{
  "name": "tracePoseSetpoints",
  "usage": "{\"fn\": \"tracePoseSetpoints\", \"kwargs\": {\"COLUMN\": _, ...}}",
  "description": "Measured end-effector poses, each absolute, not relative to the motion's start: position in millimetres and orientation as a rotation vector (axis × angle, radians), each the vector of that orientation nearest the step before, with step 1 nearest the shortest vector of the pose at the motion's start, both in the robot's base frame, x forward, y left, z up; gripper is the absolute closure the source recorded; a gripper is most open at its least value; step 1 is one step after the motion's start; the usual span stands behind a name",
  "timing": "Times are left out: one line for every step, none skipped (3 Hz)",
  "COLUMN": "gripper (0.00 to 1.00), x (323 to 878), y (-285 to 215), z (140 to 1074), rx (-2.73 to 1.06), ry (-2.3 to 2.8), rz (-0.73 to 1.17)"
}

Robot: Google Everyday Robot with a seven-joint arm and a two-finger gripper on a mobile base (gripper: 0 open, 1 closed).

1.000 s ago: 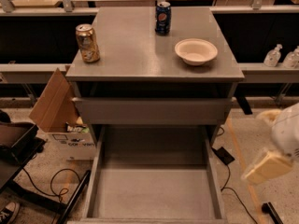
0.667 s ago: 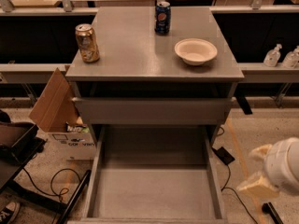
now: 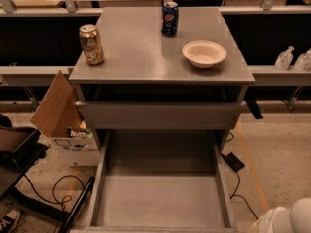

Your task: Close middle drawer

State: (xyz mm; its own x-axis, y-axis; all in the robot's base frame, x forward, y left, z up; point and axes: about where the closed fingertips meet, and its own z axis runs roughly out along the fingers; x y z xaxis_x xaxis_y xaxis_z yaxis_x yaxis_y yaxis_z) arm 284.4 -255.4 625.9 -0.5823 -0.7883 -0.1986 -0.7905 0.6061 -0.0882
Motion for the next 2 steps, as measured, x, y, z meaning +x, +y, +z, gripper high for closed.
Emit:
{"fn": "tracePoseSetpoints", "kwargs": {"gripper": 1.0, "x": 273.3, "y": -254.9, "z": 618.6, "rx": -1.298, "ry": 2.638, "rz": 0.027}}
{"fn": "tracePoseSetpoints", "kwargs": {"gripper": 1.0, "x": 270.8, "y": -251.4, "z": 619.9, "rx": -1.311, "ry": 2.623, "rz": 0.039}}
